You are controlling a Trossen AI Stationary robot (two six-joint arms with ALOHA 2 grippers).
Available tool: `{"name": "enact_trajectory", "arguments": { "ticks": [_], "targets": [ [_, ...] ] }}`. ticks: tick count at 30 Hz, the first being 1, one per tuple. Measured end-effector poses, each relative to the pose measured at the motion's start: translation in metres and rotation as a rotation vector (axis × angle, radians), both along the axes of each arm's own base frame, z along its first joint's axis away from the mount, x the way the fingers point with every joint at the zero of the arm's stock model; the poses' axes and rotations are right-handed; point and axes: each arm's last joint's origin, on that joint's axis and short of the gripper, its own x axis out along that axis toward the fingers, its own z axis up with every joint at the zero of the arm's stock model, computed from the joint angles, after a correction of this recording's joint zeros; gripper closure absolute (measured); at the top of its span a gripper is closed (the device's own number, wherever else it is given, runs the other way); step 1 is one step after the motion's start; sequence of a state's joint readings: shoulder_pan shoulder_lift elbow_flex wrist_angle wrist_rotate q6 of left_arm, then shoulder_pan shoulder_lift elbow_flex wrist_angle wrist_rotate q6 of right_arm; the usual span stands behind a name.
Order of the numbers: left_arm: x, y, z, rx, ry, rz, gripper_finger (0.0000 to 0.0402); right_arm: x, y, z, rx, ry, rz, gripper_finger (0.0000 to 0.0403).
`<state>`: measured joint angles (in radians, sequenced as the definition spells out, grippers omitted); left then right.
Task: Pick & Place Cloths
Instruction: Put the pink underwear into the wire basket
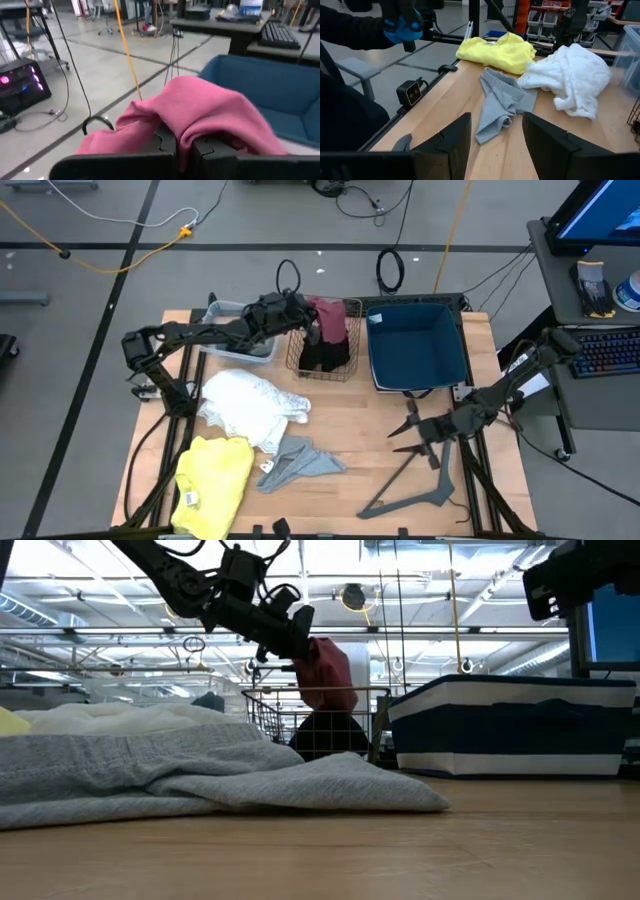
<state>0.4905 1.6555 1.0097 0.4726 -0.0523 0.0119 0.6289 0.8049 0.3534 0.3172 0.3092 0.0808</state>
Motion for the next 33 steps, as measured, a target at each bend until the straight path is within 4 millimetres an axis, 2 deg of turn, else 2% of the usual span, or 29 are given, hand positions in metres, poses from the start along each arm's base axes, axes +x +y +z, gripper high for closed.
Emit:
{"name": "enact_trajectory", "arguments": {
  "ticks": [11,23,33],
  "targets": [
    [0.0,0.019,-0.023,-0.06,0.037,0.047,0.0401,-0.008,-0.006,-0.009,0.009,-0.007,0.0,0.0234],
    [0.005,0.028,-0.062,-0.162,0.126,0.052,0.0397,-0.008,-0.006,-0.006,0.032,-0.026,-0.003,0.0234],
    [0.006,0.027,-0.068,-0.189,0.153,0.023,0.0388,-0.007,-0.005,-0.003,0.046,-0.056,-0.001,0.0234]
  ]
}}
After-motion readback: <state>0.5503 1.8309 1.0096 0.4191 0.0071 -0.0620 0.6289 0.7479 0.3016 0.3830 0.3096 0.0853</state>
